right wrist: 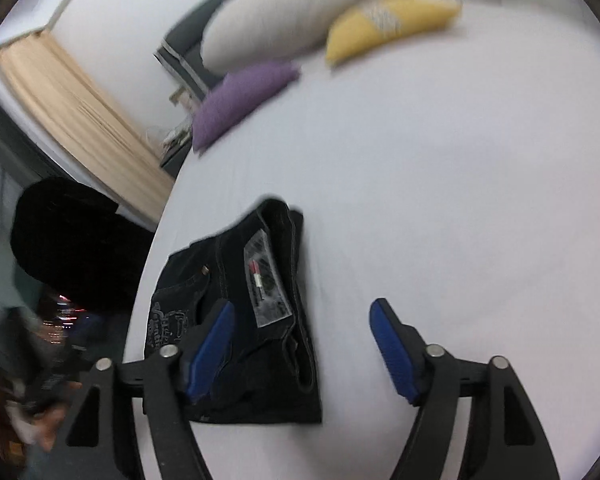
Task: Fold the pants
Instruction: 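Release the folded jeans and pull both grippers back from the bed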
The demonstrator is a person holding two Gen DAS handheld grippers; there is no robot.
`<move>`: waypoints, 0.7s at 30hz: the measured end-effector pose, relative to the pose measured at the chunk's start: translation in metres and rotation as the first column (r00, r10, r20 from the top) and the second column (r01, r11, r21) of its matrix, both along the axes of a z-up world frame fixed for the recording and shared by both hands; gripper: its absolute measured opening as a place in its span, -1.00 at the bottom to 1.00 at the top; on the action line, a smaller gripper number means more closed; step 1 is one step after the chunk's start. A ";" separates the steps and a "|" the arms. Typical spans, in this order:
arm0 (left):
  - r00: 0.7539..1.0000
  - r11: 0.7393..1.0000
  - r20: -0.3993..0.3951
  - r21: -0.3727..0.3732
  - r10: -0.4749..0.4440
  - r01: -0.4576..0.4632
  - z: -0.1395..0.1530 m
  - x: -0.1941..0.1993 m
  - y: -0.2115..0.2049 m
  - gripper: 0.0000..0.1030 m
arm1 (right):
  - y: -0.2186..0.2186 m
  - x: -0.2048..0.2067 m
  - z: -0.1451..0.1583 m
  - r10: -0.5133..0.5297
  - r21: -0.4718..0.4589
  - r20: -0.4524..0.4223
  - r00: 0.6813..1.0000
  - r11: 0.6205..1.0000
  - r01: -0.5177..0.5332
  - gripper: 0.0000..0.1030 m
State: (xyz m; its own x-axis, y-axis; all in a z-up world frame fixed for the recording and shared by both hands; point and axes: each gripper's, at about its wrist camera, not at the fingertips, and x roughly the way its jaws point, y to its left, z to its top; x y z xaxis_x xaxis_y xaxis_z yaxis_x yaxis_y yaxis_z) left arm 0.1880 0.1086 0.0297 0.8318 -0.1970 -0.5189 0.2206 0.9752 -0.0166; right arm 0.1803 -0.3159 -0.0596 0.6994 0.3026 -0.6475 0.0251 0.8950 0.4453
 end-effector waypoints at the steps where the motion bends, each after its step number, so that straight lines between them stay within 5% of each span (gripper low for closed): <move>1: 0.996 0.999 0.081 0.025 0.036 -0.038 0.019 -0.017 -0.006 1.00 | 0.004 -0.011 0.014 -0.011 -0.041 0.037 0.999 0.999 0.012 0.50; 5: 0.933 0.977 0.328 0.097 0.151 -0.192 0.081 -0.088 -0.006 1.00 | 0.034 -0.055 0.090 -0.055 -0.186 0.271 0.961 0.977 0.108 0.87; 6: 0.920 0.970 0.351 0.102 0.173 -0.220 0.095 -0.098 -0.005 1.00 | 0.040 -0.066 0.108 -0.061 -0.205 0.333 0.941 0.969 0.135 1.00; 11: 0.875 0.973 0.442 0.024 0.196 -0.230 0.158 -0.151 0.010 1.00 | 0.065 -0.128 0.199 -0.065 -0.255 0.623 0.779 0.925 0.281 1.00; 15: 0.886 0.971 0.408 -0.002 0.220 -0.241 0.189 -0.175 0.017 1.00 | 0.087 -0.167 0.244 -0.058 -0.285 0.728 0.683 0.881 0.378 1.00; 18: 0.913 0.971 0.349 0.033 0.210 -0.236 0.194 -0.186 0.020 1.00 | 0.097 -0.181 0.256 -0.038 -0.293 0.718 0.695 0.889 0.352 1.00; 21: 0.928 0.964 0.290 0.056 0.235 -0.262 0.184 -0.206 0.026 1.00 | 0.103 -0.185 0.252 -0.069 -0.307 0.631 0.773 0.893 0.331 1.00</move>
State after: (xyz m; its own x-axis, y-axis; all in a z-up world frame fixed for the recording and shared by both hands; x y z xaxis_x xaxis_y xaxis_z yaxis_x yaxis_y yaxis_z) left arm -0.0184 0.1348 0.2135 0.9615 0.0721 -0.2651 -0.0462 0.9936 0.1027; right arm -0.0043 -0.2128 0.1924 0.9914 -0.0670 -0.1128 0.0739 0.9955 0.0587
